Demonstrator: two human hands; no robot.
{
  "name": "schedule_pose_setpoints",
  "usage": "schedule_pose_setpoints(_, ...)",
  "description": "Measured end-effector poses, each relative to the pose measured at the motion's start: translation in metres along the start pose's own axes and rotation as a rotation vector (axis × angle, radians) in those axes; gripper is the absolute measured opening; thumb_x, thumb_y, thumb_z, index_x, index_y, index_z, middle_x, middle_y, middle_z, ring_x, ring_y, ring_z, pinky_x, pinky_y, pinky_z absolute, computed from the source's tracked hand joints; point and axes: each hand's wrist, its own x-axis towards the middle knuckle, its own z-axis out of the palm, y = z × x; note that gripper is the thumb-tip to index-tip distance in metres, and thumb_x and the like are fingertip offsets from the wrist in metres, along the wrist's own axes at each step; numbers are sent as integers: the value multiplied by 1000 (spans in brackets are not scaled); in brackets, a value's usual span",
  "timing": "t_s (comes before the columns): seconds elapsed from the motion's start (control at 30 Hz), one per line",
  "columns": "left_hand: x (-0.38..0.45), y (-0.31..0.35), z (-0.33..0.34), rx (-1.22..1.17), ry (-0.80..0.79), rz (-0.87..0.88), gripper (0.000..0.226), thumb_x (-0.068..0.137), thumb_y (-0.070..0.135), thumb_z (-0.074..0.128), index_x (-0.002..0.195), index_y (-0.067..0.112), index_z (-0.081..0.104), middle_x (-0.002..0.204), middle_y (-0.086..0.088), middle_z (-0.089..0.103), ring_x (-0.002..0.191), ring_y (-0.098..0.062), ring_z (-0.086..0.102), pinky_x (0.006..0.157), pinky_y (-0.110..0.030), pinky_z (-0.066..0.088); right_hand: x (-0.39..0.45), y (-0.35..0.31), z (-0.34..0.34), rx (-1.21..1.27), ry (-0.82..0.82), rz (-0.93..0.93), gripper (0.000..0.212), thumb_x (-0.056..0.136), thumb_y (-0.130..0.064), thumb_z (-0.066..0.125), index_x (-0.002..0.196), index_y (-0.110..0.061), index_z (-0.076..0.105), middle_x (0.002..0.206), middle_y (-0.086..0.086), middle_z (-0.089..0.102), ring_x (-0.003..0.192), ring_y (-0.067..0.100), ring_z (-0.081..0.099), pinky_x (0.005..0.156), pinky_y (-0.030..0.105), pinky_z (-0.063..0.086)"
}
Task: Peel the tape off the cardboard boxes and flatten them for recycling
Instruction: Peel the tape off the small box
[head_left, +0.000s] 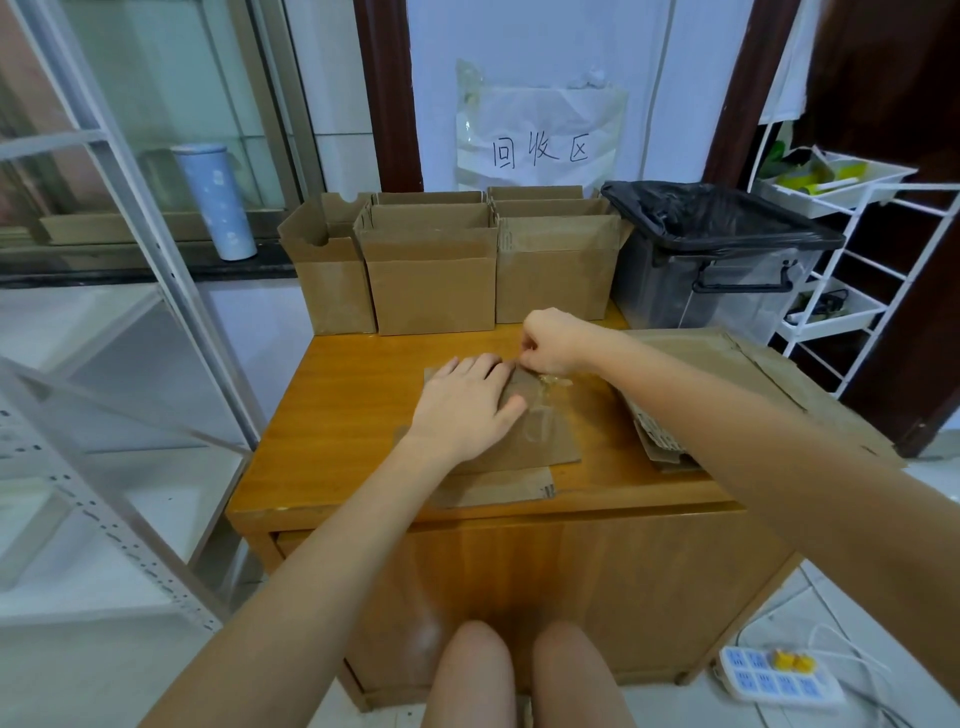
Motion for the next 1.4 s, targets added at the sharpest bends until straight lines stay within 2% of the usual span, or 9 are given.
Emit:
schedule_pose_setpoints(0.13,-1,-5,-4,-11,-24,30,50,100,43,29,142,21,41,145,1,44,132,-17,40,111,-33,27,-9,22,2,378,-102,2,26,96,-5,47,117,-6,62,104,5,62,80,10,61,60,15,50)
schedule_pose_setpoints(0.33,0,-14,-4,-12,-53,70,50,99,45,29,144,24,38,146,4,43,132,-14,39,107,-31,31,-19,33,19,967,-163,67,25,96,-2,44,105,-13,65,106,1,63,90,7,61,64,14,49)
schedule_pose_setpoints(0.43,-1,-22,-7,-39,-77,106,58,94,50,22,143,26,39,145,6,44,131,-12,40,104,-32,37,-20,39,35,1208,-173,30,24,95,0,49,110,-10,65,107,6,67,95,13,66,77,23,55)
schedule_pose_setpoints(0.57,-3,-26,-10,-52,-73,128,69,87,55,11,143,27,40,144,7,44,130,-11,40,104,-32,37,-21,44,52,1181,-80,-81,26,91,4,54,112,-7,66,114,11,68,105,19,66,90,29,54)
schedule_pose_setpoints(0.7,-4,-23,-12,-60,-64,123,80,80,60,3,142,27,41,143,8,45,130,-10,41,103,-32,38,-23,46,56,1082,56,-106,25,89,6,58,110,-3,68,104,9,70,93,13,69,82,24,56)
schedule_pose_setpoints(0.8,-4,-23,-13,-61,-70,113,70,86,57,11,142,27,40,144,8,45,130,-9,40,103,-31,38,-23,44,56,1073,95,-100,22,89,5,57,108,-3,68,98,6,70,85,7,69,76,18,55)
schedule_pose_setpoints(0.93,-3,-23,-12,-62,-83,114,63,89,52,18,142,27,41,143,7,46,129,-10,41,102,-31,37,-25,46,60,1175,113,-70,20,89,0,59,106,-5,68,103,9,70,94,14,68,81,22,55)
schedule_pose_setpoints(1.13,-2,-23,-10,-49,-75,102,63,89,51,18,142,26,41,142,6,47,128,-10,42,100,-30,38,-24,39,61,1140,220,-25,16,88,-2,62,100,-10,69,96,4,70,88,10,66,72,15,54)
schedule_pose_setpoints(1.4,2,-23,-6,-17,-61,81,71,86,57,9,142,27,41,142,7,46,129,-10,42,102,-32,39,-29,35,51,856,302,-1,17,93,-4,56,105,-13,64,93,-2,63,88,11,60,76,16,51)
